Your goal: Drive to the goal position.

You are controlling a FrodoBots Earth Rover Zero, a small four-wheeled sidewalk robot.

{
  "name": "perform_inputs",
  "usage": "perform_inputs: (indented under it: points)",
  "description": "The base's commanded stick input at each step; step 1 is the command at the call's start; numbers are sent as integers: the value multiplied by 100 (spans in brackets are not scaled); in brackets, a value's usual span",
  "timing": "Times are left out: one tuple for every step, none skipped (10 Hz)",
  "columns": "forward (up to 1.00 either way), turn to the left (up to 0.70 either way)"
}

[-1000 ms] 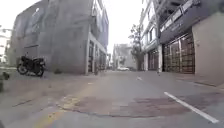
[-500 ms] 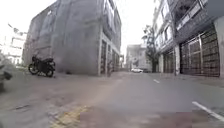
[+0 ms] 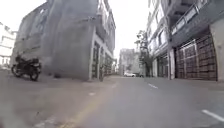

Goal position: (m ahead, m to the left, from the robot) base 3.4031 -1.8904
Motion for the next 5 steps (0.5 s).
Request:
perform_inputs:
  points:
    - [100, 0]
    - [100, 0]
    - [100, 0]
    - [100, 0]
    - [100, 0]
